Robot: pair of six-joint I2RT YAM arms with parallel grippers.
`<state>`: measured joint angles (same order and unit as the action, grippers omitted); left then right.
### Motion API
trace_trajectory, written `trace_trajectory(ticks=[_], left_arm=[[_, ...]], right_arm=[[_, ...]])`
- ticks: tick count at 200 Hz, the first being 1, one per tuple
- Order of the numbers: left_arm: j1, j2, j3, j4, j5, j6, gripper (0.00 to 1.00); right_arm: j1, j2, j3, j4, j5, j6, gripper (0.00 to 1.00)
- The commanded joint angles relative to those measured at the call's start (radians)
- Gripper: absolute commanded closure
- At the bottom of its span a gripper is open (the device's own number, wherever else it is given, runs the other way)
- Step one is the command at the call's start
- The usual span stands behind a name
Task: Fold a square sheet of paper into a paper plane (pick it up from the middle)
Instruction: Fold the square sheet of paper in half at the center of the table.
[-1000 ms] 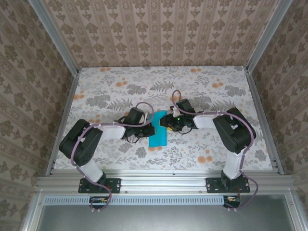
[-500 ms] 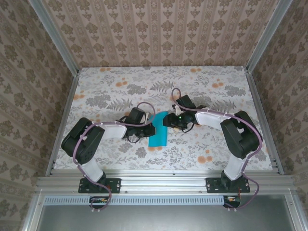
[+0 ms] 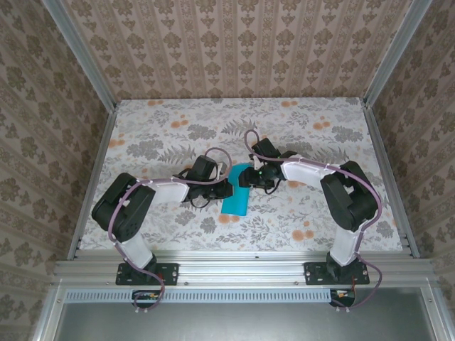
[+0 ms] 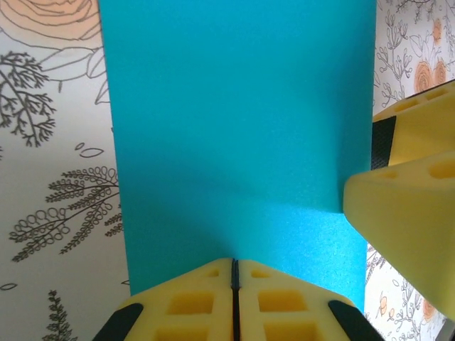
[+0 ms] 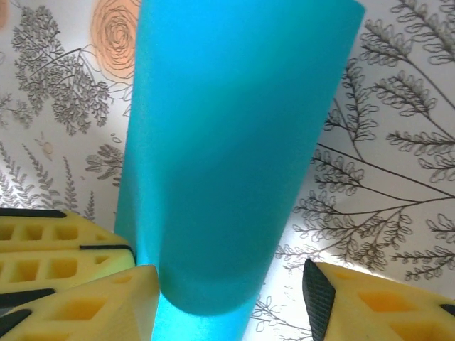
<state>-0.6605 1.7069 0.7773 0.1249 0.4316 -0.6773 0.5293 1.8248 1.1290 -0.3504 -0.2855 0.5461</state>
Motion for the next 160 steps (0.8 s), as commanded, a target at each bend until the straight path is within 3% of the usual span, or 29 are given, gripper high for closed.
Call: trace_trajectory(ticks=[1,89,160], left_arm=[[-0.008,0.021,0.034,0.017,0.03,0.02,0.91],[-0.005,-0.023,0.073,-0.031,0.041,0.035,0.86],[0.018,-0.085,0.069,-0.1,-0.024,0.066,0.81]], right_arm=[[0.005,0.016,0.02,-0.048,0.037,-0.024,0.44],[-0.009,0.017,-0.001,-0.051,0.044,-0.049,0.51],[-0.021,0.012,-0.033,-0.033,0.044,-0.033,0.55]])
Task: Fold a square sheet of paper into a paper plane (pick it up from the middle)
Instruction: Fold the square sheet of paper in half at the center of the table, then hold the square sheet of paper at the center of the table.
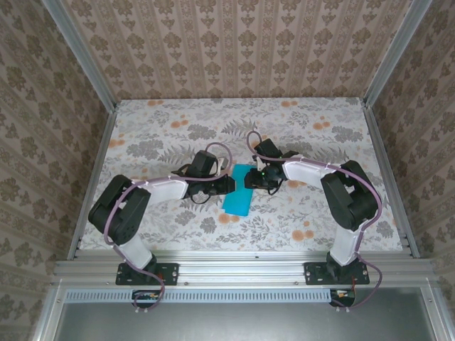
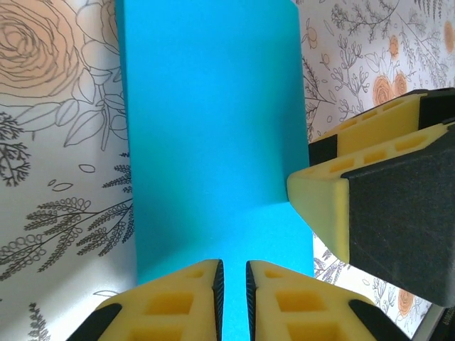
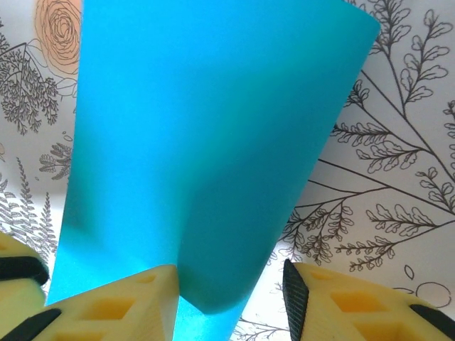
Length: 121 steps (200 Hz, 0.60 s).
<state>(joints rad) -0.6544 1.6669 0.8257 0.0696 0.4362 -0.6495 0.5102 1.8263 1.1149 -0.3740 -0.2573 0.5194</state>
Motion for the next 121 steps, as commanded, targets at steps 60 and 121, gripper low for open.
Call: trace_trajectory(ticks=[60,121], left_arm=[[0.027,-0.069,0.017,-0.064,-0.034,0.048,0.77],[0.031,-0.067,0.02,-0.066,-0.034,0.048,0.76]], right_arm=[[-0.001,0.011,-0.033,-0.014,0.016,-0.036,0.54],[-0.001,0.007,-0.044,-0.016,0.038,-0.007,0.54]])
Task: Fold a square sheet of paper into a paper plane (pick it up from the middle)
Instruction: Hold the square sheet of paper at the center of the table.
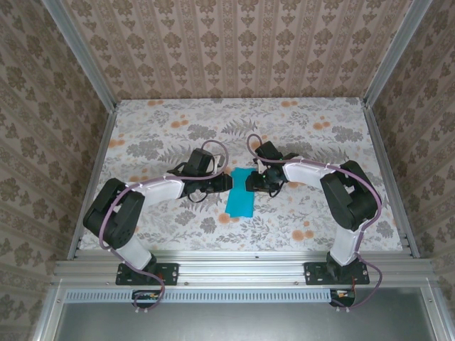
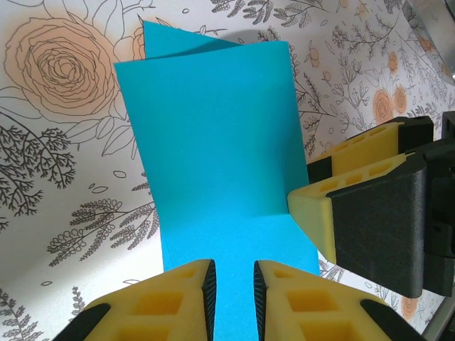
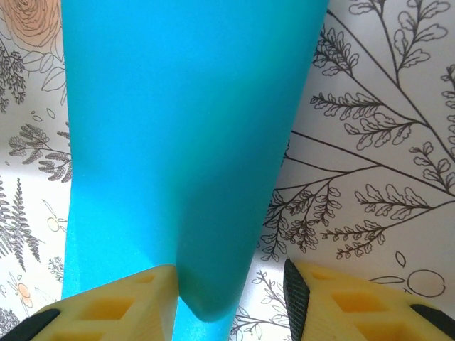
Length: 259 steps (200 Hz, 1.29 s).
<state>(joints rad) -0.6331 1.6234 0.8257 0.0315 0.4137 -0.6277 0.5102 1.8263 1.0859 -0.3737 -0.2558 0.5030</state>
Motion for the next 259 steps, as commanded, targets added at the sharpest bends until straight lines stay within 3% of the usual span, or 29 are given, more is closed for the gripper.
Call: trace_trajectory(ticks=[1,259], left_arm=[[0.01,-0.025,0.02,-0.029,-0.012,0.026,0.76],[0.019,-0.02,0.021,-0.033,0.002,0.028,0.75]], right_arm=[[-0.001,0.007,-0.015,-0.016,0.038,0.011,0.54],[-0.002,0.018,-0.024,0.013,0.088,0.136,0.49]])
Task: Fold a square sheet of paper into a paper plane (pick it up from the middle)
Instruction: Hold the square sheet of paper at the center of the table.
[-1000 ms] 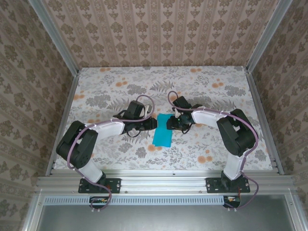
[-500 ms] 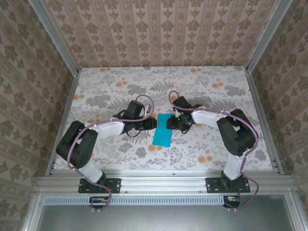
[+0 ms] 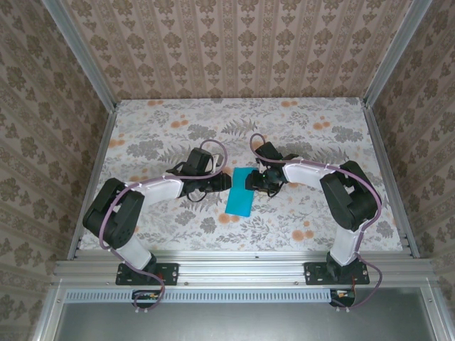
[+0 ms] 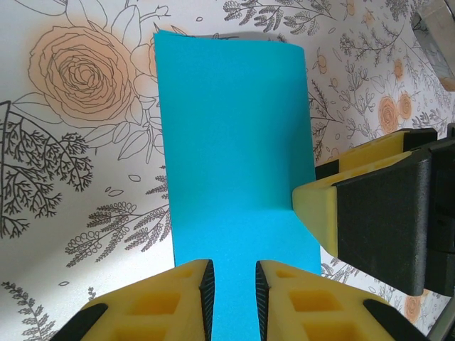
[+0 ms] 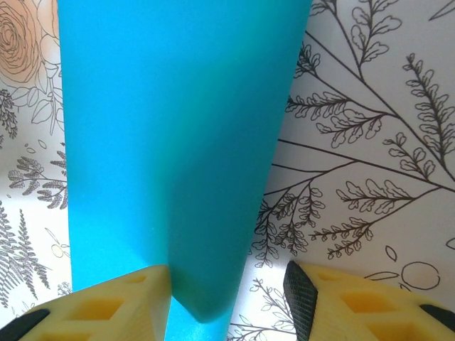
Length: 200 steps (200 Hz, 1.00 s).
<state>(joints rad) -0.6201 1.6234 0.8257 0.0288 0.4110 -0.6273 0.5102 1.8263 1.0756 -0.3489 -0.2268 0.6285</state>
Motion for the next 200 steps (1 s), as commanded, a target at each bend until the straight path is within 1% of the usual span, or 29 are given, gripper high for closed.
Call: trace_trajectory(ticks=[1,134,200], left_arm=[[0.006,-0.02,0.02,-0.03,0.005,0.028,0.75],[0.006,-0.002,0.022,-0.026,0.008,0.031,0.75],[0.007,0.006,0.026,-0.026,0.008,0.033,0.75]], right_arm=[[-0.002,0.019,-0.014,-0.013,0.06,0.012,0.49],[-0.002,0.031,-0.009,-0.039,0.083,0.009,0.5],[-0.002,0.026,0.004,-0.07,0.097,-0.023,0.5]])
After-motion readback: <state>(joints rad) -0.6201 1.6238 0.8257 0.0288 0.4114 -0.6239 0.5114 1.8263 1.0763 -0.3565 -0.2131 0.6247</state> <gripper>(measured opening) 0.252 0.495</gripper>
